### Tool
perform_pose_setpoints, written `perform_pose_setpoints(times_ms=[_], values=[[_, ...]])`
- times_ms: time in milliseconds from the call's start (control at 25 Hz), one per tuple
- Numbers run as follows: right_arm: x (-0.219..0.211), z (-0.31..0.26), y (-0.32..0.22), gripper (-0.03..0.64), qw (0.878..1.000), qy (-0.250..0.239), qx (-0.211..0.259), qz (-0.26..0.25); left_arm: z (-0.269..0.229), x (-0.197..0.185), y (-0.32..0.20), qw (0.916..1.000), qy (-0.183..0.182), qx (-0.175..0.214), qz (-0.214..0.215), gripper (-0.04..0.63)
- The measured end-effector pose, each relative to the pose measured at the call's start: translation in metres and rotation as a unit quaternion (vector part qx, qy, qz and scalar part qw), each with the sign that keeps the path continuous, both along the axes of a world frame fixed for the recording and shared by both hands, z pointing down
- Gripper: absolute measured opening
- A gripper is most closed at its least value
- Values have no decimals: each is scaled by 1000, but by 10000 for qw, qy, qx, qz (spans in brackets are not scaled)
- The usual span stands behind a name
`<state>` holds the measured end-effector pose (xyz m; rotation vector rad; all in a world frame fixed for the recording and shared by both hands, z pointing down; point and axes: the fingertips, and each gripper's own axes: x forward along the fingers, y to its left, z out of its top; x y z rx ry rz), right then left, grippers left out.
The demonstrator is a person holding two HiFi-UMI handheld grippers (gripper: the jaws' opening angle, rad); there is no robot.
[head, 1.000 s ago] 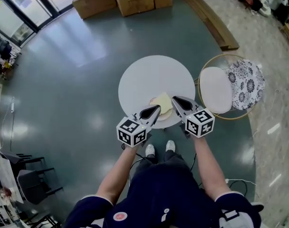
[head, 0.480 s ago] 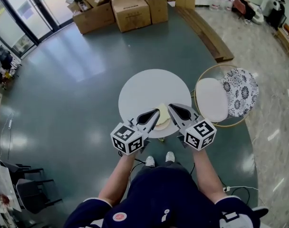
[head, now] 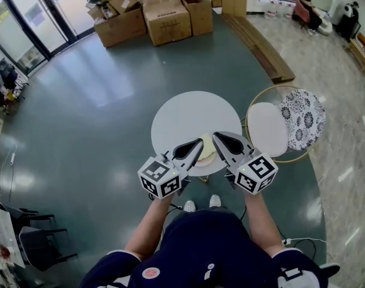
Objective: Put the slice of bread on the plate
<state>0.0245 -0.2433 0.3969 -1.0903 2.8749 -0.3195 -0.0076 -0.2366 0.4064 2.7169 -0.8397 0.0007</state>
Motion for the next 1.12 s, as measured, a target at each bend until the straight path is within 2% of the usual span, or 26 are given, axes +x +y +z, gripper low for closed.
perform_pose_setpoints(times_ms=[1120], values=[[6,-13,2,8,9999,-67,84,92,-3,3,1,10000,-2,12,11,8]])
